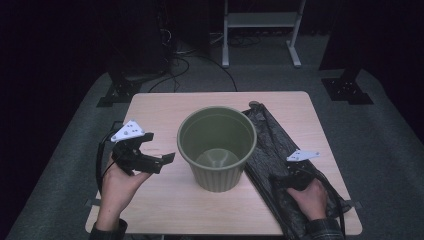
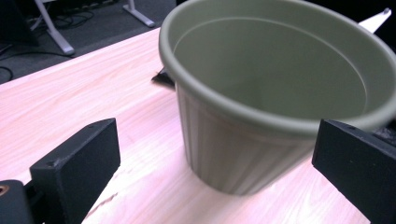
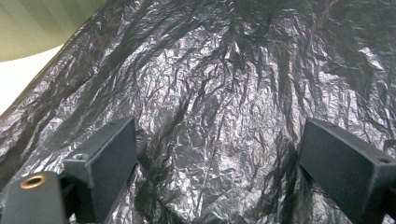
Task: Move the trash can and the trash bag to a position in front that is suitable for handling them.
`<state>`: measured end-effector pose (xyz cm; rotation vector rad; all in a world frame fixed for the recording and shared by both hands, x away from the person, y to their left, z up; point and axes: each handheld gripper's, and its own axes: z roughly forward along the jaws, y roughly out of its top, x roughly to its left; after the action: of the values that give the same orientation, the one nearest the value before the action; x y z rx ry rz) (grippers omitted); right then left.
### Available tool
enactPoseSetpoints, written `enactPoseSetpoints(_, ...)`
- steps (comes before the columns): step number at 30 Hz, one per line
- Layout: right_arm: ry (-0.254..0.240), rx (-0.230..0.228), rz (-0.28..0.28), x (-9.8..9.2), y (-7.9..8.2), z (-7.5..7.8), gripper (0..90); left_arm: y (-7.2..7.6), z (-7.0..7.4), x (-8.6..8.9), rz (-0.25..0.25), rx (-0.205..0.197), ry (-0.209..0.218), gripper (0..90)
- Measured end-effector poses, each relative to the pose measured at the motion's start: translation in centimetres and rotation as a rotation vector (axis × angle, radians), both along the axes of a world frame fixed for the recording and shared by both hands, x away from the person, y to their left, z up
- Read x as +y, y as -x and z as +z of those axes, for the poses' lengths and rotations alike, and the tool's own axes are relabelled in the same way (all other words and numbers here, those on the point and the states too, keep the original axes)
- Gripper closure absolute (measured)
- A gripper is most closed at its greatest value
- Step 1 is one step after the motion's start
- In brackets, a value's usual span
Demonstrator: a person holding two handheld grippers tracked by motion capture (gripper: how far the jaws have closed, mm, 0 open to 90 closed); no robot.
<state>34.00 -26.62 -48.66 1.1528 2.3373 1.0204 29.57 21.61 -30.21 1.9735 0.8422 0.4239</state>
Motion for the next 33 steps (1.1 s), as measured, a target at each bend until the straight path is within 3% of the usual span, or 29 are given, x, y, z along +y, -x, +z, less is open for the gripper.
enactPoseSetpoints(4, 0.000, 0.000, 0.000, 0.0, 0.0, 0.0, 10.4, 1.3, -1.0, 0.6, 0.012, -0.030, -0.034, 0.0)
enactPoseSetpoints(5, 0.000, -0.001, -0.001, 0.0, 0.0, 0.0, 10.4, 1.6, -1.8, 0.7, 0.007, -0.033, -0.046, 0.0)
enactPoseSetpoints(10, 0.002, 0.001, -0.024, 0.1, 0.2, 0.0, 10.4, 1.8, -4.7, 0.4, -0.004, -0.032, -0.065, 0.0)
enactPoseSetpoints(11, 0.002, 0.001, -0.027, 0.1, 0.2, 0.0, 10.4, 1.8, -4.7, 0.4, -0.004, -0.032, -0.065, 0.0)
enactPoseSetpoints(12, 0.002, 0.001, -0.027, 0.1, 0.2, 0.0, 10.4, 1.7, -5.8, 0.3, -0.017, -0.026, -0.073, 0.0)
enactPoseSetpoints(18, 0.001, 0.000, -0.050, 0.3, 0.2, 0.0, 10.4, 1.3, -8.0, -0.1, -0.025, -0.034, -0.080, 0.0)
enactPoseSetpoints(27, 0.002, -0.001, -0.020, 0.1, 0.3, 0.0, 10.3, -0.5, -13.4, -0.9, -0.008, 0.023, -0.119, 0.0)
enactPoseSetpoints(32, 0.003, -0.001, -0.008, 0.0, 0.2, 0.0, 10.2, -1.1, -14.9, -1.0, 0.018, 0.051, -0.125, 0.0)
enactPoseSetpoints(33, 0.003, -0.001, -0.008, 0.0, 0.2, 0.0, 10.2, -1.3, -15.3, -1.2, 0.022, 0.072, -0.120, 0.0)
